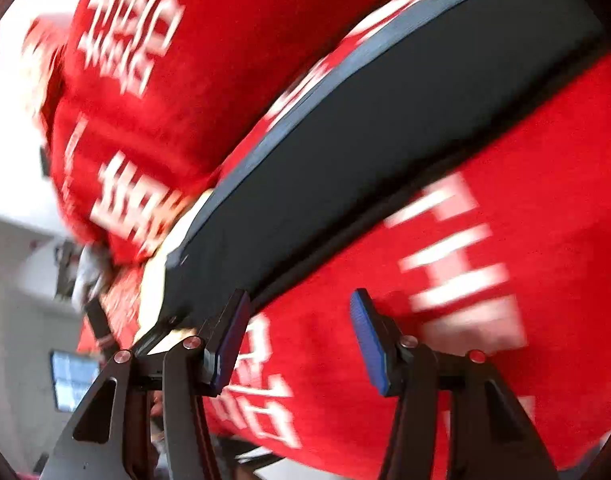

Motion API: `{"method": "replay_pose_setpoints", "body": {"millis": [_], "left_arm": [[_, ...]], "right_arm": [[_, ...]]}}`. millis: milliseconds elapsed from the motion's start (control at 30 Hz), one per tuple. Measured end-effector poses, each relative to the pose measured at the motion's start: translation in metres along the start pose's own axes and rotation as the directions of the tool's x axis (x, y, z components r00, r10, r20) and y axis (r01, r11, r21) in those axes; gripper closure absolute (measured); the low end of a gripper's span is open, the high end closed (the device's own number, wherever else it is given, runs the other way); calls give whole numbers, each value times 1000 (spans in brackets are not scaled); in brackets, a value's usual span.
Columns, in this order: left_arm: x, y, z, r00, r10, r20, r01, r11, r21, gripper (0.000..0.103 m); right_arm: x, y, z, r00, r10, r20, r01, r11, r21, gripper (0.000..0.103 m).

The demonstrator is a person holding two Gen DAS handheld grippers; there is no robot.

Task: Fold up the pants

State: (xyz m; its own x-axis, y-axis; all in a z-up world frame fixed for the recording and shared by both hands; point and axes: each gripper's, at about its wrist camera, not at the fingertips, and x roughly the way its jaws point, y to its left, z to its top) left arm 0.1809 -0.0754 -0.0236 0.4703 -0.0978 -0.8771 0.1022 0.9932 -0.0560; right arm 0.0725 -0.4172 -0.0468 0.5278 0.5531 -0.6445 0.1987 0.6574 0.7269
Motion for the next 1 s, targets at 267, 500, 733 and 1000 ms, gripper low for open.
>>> {"method": "replay_pose_setpoints", "body": {"millis": [267,500,733,1000], "left_arm": [[30,41,7,1000,-2,-14,2,1000,-29,14],[30,44,3,999,-22,41,21,1000,9,12],[29,44,5,998,-28,58,26,999,22,11],[29,46,5,998,-35,51,34,999,31,11]], "right_arm": [[73,26,-23,983,167,-69,-164,985,53,47],[78,28,-22,983,180,-48,-177,982,59,46],[90,27,-11,983,177,-54,-173,982,75,46],[85,21,-5,983,183,-1,-180,965,189,93]]}}
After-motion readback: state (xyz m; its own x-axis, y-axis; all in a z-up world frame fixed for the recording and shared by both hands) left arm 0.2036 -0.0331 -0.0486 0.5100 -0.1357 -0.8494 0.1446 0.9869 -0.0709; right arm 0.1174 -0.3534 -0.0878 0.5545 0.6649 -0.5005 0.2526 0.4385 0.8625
